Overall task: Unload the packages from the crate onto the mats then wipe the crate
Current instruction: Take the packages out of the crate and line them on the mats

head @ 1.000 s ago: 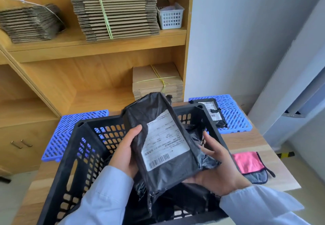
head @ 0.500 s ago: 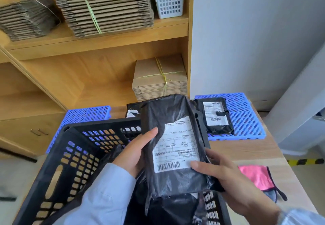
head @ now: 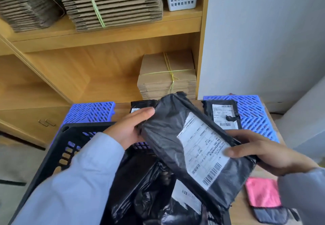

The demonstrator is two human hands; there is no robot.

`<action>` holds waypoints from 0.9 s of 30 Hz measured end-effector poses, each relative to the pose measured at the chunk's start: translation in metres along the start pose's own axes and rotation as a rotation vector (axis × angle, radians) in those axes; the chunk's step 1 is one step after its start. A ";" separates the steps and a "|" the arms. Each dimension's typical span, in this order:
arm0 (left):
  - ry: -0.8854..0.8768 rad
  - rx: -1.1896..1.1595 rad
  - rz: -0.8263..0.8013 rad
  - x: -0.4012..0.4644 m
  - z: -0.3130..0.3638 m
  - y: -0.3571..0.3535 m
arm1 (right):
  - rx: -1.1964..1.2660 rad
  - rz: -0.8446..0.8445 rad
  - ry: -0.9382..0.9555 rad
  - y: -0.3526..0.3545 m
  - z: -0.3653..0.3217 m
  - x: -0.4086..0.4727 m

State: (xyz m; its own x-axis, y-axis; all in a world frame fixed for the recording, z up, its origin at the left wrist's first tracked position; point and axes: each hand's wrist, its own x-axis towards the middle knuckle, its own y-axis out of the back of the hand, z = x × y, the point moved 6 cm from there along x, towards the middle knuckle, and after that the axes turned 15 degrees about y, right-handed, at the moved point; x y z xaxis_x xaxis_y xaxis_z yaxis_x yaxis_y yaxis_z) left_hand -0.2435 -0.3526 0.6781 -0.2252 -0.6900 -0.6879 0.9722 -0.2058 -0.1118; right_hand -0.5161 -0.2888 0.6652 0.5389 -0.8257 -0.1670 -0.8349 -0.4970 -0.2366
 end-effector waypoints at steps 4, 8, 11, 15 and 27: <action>0.109 0.093 -0.026 0.005 0.006 0.012 | -0.011 -0.026 -0.007 -0.010 -0.001 0.020; 0.095 -0.086 -0.020 0.012 0.005 0.028 | 0.097 0.370 0.099 0.009 0.001 0.031; 0.049 -0.321 -0.052 0.016 -0.003 0.027 | 0.321 0.674 0.209 0.017 0.004 0.033; 0.026 -0.558 -0.078 0.025 -0.027 -0.003 | 0.436 0.697 0.285 -0.012 0.015 0.049; -0.099 -0.585 -0.095 0.020 -0.030 -0.036 | 0.289 0.709 0.184 -0.027 -0.016 0.108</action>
State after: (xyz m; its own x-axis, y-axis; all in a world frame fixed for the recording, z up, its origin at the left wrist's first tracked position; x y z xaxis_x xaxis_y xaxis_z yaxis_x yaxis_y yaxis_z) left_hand -0.2807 -0.3385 0.6463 -0.2903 -0.7545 -0.5885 0.8152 0.1270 -0.5650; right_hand -0.4369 -0.3691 0.6687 -0.1594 -0.9633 -0.2158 -0.8964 0.2328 -0.3772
